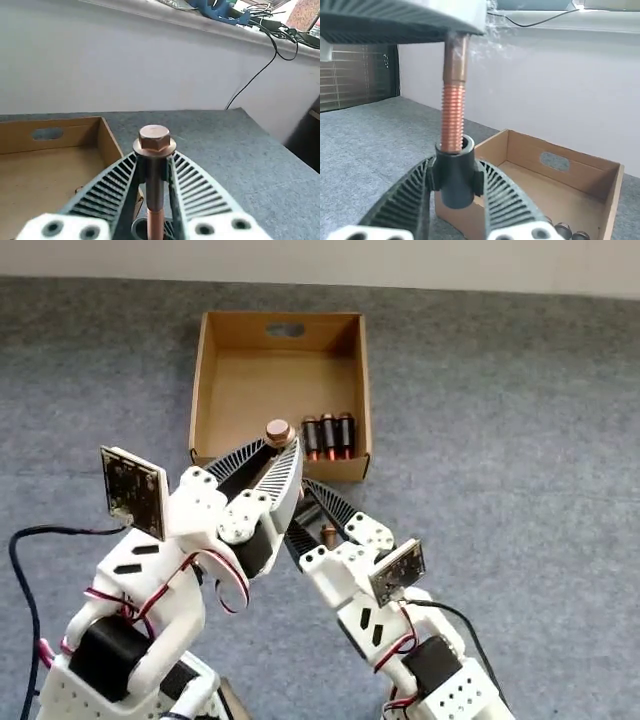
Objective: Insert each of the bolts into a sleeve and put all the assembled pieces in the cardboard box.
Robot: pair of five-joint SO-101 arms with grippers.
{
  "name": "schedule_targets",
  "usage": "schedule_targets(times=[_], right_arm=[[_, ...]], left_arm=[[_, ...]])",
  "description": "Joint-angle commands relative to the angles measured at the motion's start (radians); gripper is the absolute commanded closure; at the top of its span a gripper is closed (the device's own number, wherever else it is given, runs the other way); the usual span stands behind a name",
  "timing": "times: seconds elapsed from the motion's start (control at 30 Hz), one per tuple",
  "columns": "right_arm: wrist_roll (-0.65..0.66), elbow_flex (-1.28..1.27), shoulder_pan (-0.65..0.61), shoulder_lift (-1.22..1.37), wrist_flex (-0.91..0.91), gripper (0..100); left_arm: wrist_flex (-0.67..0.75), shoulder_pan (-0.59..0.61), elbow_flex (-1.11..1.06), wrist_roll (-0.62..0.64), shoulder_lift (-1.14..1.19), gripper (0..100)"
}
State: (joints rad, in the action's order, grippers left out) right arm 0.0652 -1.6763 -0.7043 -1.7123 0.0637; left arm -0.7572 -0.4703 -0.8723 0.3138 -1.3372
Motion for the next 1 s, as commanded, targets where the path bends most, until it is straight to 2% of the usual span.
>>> schedule_targets(times=[0.0, 0.1, 0.27, 0.57, 0.8, 0.87, 0.97], right_arm=[[-0.009, -0.105, -0.001, -0.013, -0.016, 99.2], [-0.009, -0.105, -0.001, -0.013, -0.016, 99.2], [-0.009, -0.105, -0.001, -0.013, -0.016, 99.2], [-0.009, -0.105, -0.001, -0.013, -0.016, 99.2], [-0.009, -0.105, -0.001, -0.013, -0.016, 99.2], [-0.009, -0.105, -0.001, -0.013, -0.016, 99.2], [-0.009, -0.105, -0.001, -0.013, -0.016, 99.2]], left_arm=[[-0.008, -0.015, 0.033, -0.018, 0.012, 99], [-0.003, -0.016, -0.005, -0.118, 0.012, 99], [0.095, -0.016, -0.088, -0.221, 0.012, 99], [0.115, -0.024, -0.116, -0.221, 0.001, 99], [-0.031, -0.024, -0.111, -0.221, -0.001, 99], [-0.032, -0.018, -0.111, -0.221, -0.001, 95], [-0.032, -0.019, -0.111, -0.221, -0.001, 84]])
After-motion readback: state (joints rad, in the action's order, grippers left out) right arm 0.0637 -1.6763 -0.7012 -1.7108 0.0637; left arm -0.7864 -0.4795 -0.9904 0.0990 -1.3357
